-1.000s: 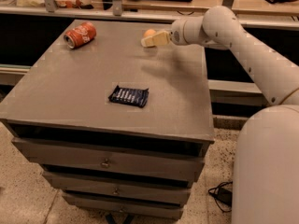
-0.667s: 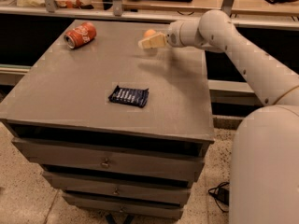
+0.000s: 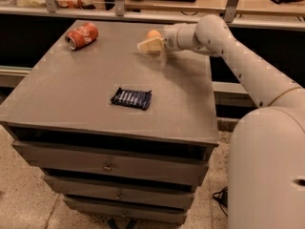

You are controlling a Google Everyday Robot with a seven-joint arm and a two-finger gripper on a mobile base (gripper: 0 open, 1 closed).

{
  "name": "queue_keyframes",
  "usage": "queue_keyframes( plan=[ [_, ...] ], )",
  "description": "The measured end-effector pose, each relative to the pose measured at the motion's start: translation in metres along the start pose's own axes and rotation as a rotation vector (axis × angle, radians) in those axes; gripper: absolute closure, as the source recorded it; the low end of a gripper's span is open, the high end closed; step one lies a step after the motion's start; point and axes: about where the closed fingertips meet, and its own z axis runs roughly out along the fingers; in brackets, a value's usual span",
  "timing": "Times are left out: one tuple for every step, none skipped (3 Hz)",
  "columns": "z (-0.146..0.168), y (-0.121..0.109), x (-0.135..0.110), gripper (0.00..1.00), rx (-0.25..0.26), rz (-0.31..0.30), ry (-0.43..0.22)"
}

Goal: Move orange near coke can

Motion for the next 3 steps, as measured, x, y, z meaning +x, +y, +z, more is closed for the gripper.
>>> queue_keyframes(
  plan=[
    [0.007, 0.004, 0.000, 0.48, -0.017, -0.011, -0.006],
    [0.004, 0.009, -0.006, 0.72, -0.019, -0.007, 0.001],
    [-0.001, 0.034, -0.030, 0.95, -0.068, 0.004, -0.052]
  ],
)
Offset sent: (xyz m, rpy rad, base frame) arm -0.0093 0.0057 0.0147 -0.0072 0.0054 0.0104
